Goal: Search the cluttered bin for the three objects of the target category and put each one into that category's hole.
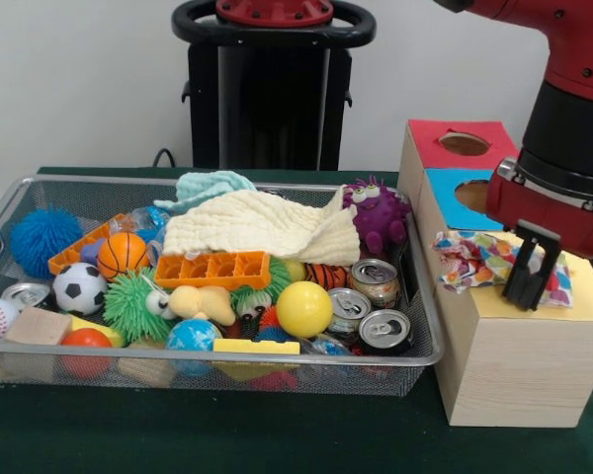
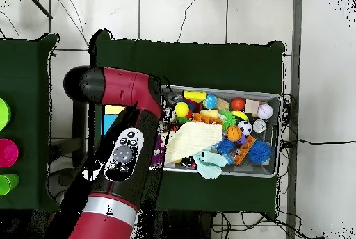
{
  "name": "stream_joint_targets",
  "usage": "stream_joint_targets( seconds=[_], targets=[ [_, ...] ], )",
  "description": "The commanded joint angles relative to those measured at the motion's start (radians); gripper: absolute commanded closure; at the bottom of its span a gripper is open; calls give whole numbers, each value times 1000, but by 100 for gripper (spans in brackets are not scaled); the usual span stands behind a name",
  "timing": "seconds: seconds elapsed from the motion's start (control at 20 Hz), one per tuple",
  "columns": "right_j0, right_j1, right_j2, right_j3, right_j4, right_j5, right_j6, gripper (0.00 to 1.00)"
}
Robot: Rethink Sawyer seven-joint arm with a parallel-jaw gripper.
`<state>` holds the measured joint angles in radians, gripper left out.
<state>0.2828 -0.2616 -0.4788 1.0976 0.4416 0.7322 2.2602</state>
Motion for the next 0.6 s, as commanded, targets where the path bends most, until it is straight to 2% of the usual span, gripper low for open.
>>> stream_joint_targets(
  seconds=[0.05,0.6],
  targets=[
    [3,-26,147,130,14,86,134,100],
    [-7,-9,152,105,7,91,135,100]
  ],
)
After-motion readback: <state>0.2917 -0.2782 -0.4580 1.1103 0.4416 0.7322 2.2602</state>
